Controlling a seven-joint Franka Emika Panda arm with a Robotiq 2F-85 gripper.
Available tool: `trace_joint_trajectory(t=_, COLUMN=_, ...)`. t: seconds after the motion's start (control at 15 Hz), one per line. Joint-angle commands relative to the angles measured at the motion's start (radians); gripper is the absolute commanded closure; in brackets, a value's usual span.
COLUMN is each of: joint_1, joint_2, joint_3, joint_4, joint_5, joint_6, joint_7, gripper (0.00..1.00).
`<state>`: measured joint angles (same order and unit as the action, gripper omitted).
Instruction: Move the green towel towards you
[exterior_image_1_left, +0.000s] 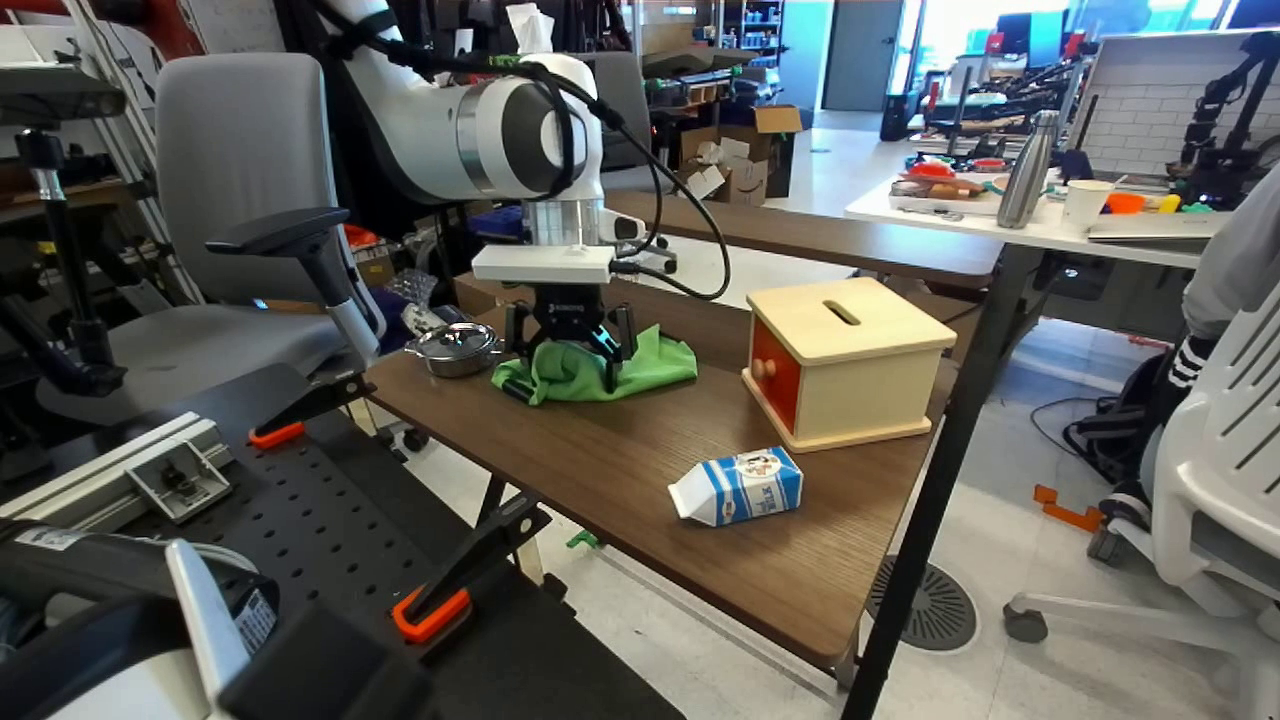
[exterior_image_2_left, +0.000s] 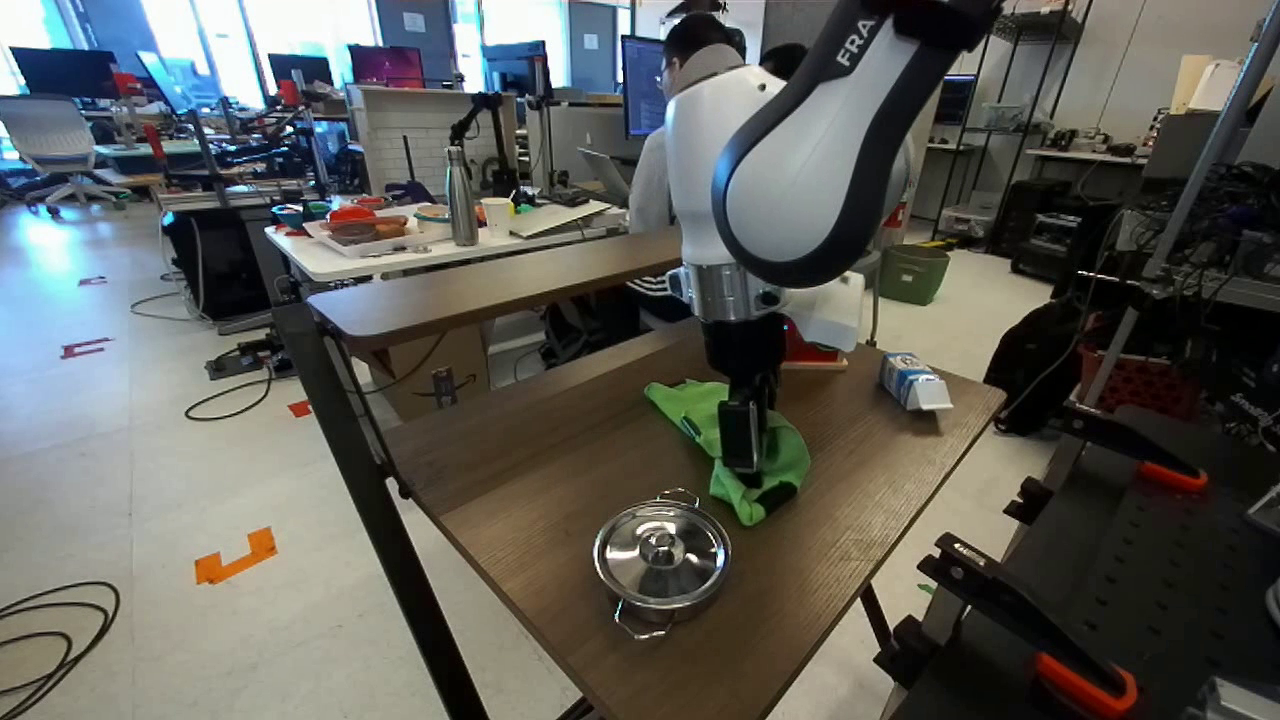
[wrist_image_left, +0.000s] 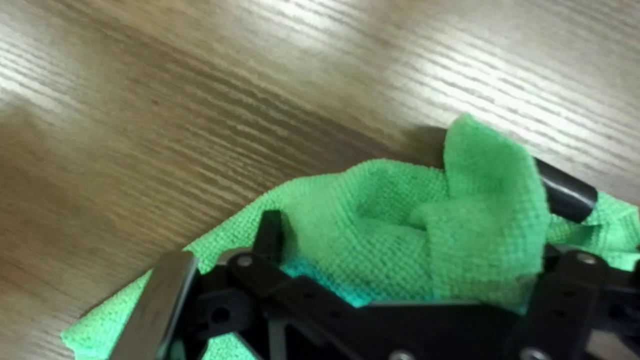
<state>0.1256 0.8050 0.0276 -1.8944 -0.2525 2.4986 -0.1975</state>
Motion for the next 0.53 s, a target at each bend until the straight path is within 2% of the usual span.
trace_joint_trajectory(t=0.0, joint_1=-0.002, joint_2=-0.055, joint_3=-0.018, joint_4=-0.137, joint_5=-0.035, joint_6=0.053, joint_7=0.009, gripper=0.00)
trace_joint_trajectory(t=0.47, joint_1=-0.027, joint_2=-0.111, joint_3=-0.051, joint_4=-0.251, joint_5=-0.025, joint_6=0.083, joint_7=0.020, gripper=0.00)
